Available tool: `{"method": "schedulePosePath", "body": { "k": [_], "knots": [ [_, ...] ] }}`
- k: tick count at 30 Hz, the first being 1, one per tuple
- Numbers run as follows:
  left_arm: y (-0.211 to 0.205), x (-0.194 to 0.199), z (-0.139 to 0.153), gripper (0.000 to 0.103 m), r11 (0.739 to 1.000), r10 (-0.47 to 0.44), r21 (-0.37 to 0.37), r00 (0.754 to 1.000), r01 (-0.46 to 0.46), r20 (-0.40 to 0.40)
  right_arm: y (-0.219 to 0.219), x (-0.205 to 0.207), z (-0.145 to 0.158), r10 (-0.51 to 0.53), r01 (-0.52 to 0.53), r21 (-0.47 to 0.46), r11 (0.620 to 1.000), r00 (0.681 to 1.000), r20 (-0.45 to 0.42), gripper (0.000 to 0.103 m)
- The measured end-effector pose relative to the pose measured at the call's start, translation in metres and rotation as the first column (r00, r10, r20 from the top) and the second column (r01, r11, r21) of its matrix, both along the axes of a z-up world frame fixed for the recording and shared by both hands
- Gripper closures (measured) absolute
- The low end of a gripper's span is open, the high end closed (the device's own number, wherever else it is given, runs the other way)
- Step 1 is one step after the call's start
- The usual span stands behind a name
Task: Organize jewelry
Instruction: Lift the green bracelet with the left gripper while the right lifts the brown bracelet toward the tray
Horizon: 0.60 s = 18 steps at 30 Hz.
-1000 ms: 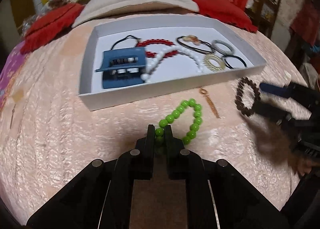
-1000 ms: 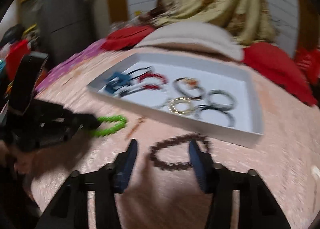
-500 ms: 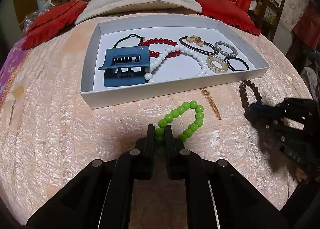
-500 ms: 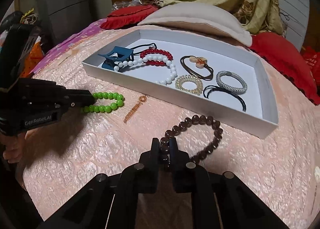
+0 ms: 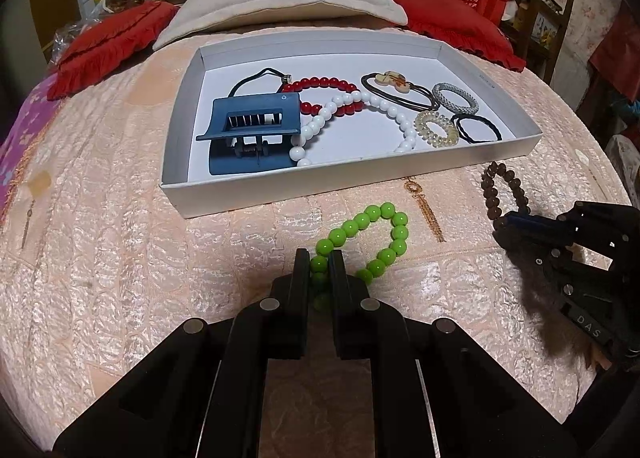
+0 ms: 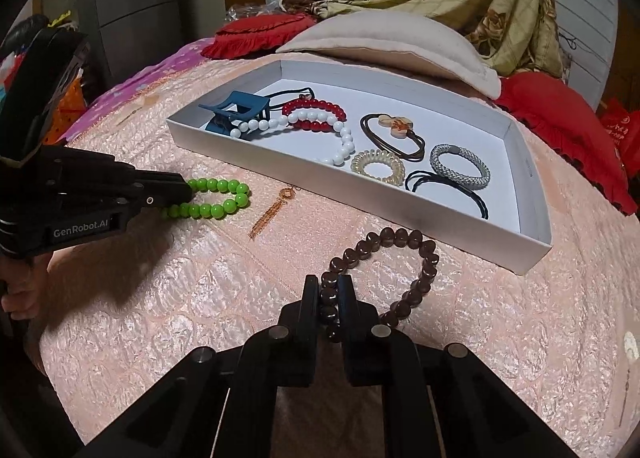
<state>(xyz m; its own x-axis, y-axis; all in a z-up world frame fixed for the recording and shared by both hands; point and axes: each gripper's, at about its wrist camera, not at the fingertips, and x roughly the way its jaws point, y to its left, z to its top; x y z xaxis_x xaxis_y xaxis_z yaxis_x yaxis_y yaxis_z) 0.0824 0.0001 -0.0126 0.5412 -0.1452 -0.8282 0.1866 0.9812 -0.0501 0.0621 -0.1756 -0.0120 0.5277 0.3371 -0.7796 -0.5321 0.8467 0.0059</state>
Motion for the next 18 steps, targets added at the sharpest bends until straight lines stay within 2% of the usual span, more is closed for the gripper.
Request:
{"method": "schedulePosePath", "body": {
  "k": [11, 18],
  "knots": [
    [-0.0011, 0.0005, 0.0004, 0.095, 1.000, 0.004, 0.005, 1.000, -0.004, -0.001, 0.0025, -0.0014, 0.0003, 0.001, -0.001, -0.014, 1.000, 1.000, 0.009, 0.094],
    [-0.0013, 0.0010, 0.0008, 0.095, 1.000, 0.007, 0.004, 1.000, -0.007, -0.004, -0.0021, 0.0006, 0.0022, -0.035, 0.036, 0.022, 0.999, 0.999, -0.031, 0.095]
  ]
}}
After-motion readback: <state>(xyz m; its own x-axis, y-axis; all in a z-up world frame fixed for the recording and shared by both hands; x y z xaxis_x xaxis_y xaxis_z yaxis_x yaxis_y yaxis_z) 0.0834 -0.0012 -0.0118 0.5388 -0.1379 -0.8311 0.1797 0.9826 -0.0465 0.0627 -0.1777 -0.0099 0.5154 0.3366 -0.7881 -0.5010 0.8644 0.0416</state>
